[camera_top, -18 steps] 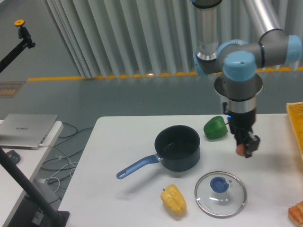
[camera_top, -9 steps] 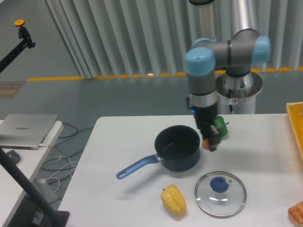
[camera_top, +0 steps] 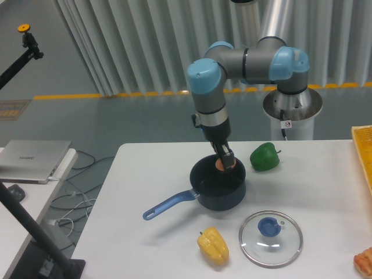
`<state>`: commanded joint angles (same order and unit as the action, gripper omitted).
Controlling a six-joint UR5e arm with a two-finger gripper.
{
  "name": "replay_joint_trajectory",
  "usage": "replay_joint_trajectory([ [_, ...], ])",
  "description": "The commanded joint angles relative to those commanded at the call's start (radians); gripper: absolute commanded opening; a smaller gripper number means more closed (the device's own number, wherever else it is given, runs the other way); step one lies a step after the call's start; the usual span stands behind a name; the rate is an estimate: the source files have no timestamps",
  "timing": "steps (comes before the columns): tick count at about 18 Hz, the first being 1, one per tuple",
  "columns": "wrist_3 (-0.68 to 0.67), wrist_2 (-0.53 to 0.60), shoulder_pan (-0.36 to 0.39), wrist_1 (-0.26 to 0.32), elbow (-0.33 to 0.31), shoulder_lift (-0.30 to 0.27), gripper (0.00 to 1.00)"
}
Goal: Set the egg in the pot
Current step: 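Carry the held egg over to above the dark blue saucepan, then lower the egg into the saucepan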
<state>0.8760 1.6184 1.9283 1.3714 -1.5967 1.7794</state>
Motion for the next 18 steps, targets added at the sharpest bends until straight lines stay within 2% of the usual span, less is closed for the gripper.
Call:
replay_joint_trajectory([
  [3,-0.017,0.000,-0.025,-0.008,-0.020,0.009,0.37],
  [10,-0.037,-0.006,-0.051,-0.021,-0.022,0.060,0.38],
  [18,-0.029,-0.005,-0.051,-0.124,-0.061,0.086,0.38],
])
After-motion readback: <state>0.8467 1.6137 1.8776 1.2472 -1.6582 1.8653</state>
